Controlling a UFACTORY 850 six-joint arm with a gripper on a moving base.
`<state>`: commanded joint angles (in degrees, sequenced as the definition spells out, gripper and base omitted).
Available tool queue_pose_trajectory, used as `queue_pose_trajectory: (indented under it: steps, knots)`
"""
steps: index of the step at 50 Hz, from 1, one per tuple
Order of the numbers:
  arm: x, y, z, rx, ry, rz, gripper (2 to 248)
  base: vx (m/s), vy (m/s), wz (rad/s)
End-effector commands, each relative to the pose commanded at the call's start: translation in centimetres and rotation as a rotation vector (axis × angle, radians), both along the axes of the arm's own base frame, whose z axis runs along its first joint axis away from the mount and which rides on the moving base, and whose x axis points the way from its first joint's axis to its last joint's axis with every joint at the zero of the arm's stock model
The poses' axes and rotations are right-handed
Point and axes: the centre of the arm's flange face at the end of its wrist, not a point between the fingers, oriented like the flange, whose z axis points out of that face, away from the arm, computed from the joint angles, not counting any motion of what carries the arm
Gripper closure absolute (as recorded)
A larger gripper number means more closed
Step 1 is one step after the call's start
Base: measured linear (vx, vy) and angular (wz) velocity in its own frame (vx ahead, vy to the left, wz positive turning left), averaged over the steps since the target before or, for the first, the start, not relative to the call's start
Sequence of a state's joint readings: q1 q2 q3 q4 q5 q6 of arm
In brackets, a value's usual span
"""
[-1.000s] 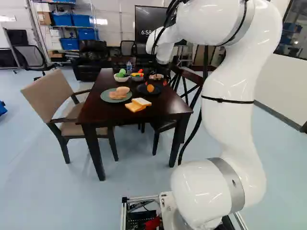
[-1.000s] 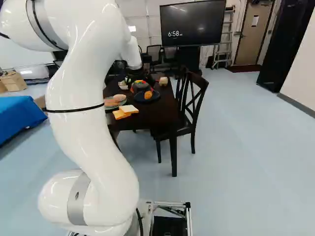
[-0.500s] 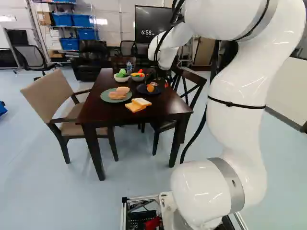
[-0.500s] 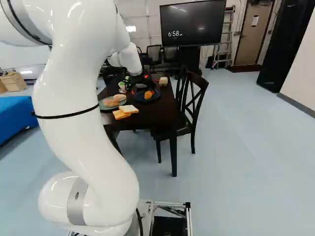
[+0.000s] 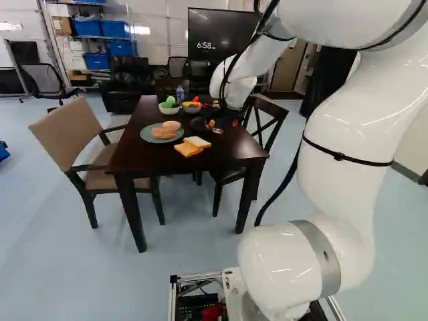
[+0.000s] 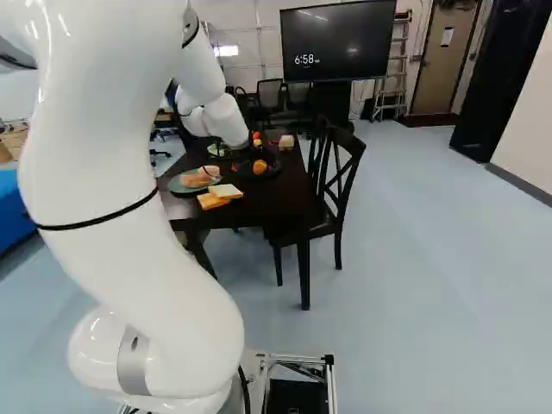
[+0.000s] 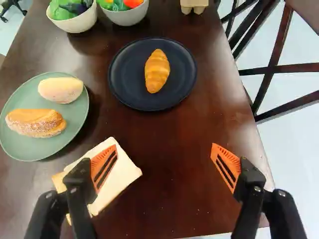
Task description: Move the croissant to the empty plate
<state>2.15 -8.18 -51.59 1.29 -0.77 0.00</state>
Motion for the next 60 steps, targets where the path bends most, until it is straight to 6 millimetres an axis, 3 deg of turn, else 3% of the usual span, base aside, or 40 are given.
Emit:
queue_pose_trajectory:
  steps: [33,60]
  knots:
    - [-10.4,-1.1,-4.9,-0.005,-0.225,-0.013,3,0.0,0.0,0.0]
    - [-17.3,-1.6,-8.0,-0.008,-0.359,-0.019,3,0.0,0.0,0.0]
